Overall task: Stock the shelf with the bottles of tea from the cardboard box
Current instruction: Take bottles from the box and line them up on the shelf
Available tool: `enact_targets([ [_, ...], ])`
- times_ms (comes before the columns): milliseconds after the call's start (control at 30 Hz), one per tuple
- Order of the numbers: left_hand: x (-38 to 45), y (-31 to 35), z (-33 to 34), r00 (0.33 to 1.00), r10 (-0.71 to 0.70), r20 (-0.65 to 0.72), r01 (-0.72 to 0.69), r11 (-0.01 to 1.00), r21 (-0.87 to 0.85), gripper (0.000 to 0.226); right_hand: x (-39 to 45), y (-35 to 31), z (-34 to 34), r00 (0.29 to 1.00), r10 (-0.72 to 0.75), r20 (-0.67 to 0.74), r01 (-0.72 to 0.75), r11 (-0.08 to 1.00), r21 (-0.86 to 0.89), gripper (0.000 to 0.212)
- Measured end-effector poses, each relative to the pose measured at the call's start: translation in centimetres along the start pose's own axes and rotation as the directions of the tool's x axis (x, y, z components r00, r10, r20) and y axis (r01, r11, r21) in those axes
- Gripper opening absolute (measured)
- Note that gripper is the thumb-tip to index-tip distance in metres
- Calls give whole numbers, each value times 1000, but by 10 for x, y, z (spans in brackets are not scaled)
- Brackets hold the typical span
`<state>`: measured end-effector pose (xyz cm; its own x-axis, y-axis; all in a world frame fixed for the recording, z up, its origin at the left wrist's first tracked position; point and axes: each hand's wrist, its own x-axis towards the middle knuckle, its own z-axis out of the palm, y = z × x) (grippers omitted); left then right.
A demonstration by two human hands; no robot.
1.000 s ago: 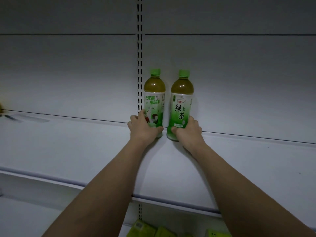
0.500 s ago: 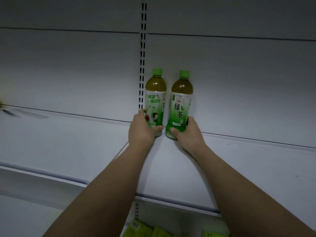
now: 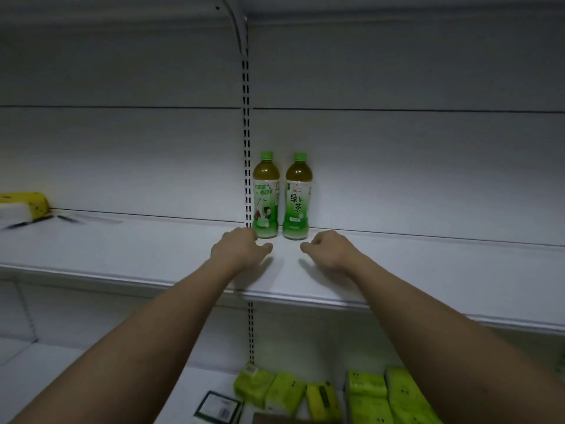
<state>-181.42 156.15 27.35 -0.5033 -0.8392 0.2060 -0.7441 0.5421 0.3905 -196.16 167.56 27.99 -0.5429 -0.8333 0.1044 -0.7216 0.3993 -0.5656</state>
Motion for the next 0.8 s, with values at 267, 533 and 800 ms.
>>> enact_targets([
  [267, -101, 8, -27, 999, 46, -14, -48, 986, -157, 45, -96, -1, -18, 999, -20, -26, 20, 1000, -18, 37],
  [533, -234, -20, 46, 987, 58, 149, 6, 917, -399, 35, -207, 49, 59, 998, 48, 42, -53, 991, 125, 27],
  [800, -336, -71, 206, 901, -100, 422, 229, 936, -266, 30, -306, 173, 188, 899, 263, 349, -320, 941, 114, 27],
])
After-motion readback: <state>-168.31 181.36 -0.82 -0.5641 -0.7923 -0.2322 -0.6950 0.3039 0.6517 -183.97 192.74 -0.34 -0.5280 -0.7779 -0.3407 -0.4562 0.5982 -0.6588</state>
